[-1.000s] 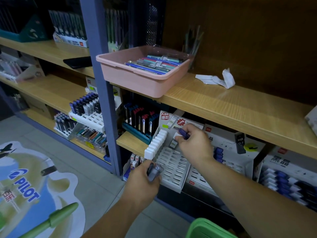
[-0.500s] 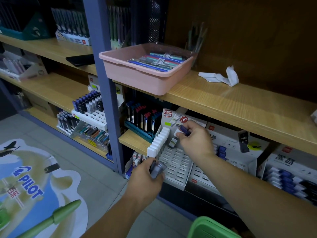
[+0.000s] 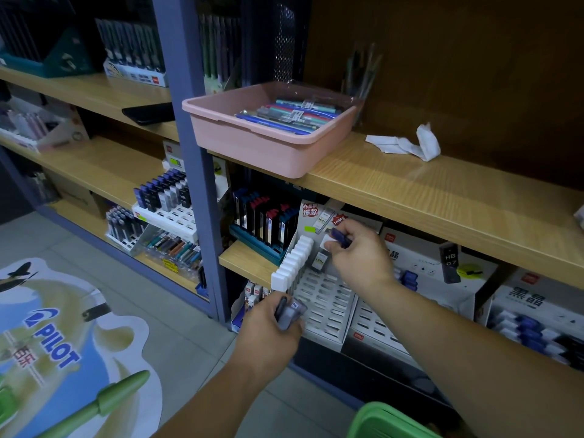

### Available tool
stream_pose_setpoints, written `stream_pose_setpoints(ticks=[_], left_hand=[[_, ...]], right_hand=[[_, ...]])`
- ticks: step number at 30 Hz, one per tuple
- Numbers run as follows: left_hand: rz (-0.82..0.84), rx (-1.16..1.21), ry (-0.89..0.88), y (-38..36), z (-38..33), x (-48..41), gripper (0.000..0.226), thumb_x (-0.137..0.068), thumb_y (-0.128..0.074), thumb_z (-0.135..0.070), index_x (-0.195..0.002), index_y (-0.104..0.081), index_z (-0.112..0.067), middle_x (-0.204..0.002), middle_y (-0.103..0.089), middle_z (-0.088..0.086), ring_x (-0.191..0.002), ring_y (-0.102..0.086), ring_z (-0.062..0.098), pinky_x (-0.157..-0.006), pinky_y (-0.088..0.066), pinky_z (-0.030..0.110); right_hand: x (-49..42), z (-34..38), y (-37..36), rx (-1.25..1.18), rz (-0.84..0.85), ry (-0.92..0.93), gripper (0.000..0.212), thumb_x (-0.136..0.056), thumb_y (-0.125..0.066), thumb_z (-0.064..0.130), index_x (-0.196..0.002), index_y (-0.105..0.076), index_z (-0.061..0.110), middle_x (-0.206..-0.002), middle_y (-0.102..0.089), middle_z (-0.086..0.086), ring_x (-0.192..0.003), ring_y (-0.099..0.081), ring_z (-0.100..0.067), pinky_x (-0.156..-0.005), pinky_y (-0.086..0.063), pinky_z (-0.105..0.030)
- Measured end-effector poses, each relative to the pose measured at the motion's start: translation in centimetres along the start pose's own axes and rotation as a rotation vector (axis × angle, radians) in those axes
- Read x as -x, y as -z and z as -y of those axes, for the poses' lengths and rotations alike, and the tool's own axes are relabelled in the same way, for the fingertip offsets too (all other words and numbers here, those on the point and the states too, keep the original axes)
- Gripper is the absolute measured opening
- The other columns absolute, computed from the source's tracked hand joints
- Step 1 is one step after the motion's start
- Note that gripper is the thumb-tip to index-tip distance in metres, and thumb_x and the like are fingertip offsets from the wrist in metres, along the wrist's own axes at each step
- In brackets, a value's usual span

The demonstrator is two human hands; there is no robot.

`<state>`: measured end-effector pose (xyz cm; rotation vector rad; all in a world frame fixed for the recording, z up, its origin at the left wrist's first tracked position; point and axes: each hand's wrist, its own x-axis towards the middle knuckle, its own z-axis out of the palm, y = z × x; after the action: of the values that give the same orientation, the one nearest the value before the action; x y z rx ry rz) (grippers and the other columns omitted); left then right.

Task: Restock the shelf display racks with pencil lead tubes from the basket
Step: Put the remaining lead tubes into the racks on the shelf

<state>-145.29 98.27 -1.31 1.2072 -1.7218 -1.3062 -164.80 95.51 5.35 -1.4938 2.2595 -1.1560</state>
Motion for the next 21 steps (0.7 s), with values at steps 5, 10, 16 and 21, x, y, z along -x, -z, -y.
stream_pose_setpoints(ticks=[5,10,16,21], left_hand=[[-0.020,-0.025,-0.016,0.0,-0.3,0.0,0.018,-0.093,-0.073,-0.014,-0.088,-0.063,-0.028,-0.076,-0.064,-0.026,-0.070,-0.060,-0.001,-0.060,-0.046,0.014],[-0.019,-0.031,-0.006,0.0,-0.3,0.2,0.017,-0.093,-0.074,-0.014,-0.088,-0.063,-0.027,-0.080,-0.063,-0.027,-0.072,-0.061,-0.001,-0.062,-0.051,0.018],[-0.024,0.042,0.018,-0.2,-0.6,-0.1,0.013,-0.093,-0.074,-0.014,-0.092,-0.066,-0.024,-0.079,-0.067,-0.016,-0.070,-0.062,0.002,-0.064,-0.055,0.022],[-0.064,0.133,0.072,-0.8,-1.1,-0.8,0.011,-0.092,-0.075,-0.014,-0.095,-0.068,-0.022,-0.084,-0.070,-0.007,-0.071,-0.064,0.005,-0.065,-0.056,0.026]], right_hand=[[0.4,-0.3,0.0,0.031,0.007,0.011,0.020,-0.090,-0.071,0.028,-0.083,-0.053,0.026,-0.063,-0.057,0.004,-0.064,-0.057,-0.025,-0.063,-0.053,-0.041],[0.7,0.2,0.0,0.175,0.033,0.037,0.019,-0.092,-0.070,0.031,-0.084,-0.053,0.026,-0.071,-0.062,0.007,-0.071,-0.061,-0.024,-0.064,-0.054,-0.036],[0.4,1.4,0.5,0.397,0.097,0.103,0.009,-0.098,-0.060,0.033,-0.095,-0.066,0.027,-0.091,-0.064,0.006,-0.086,-0.061,-0.023,-0.071,-0.053,-0.032],[-0.1,0.8,1.1,0.179,0.270,-0.005,0.013,-0.096,-0.066,0.034,-0.105,-0.074,0.029,-0.092,-0.068,0.009,-0.088,-0.065,-0.017,-0.083,-0.057,-0.032]])
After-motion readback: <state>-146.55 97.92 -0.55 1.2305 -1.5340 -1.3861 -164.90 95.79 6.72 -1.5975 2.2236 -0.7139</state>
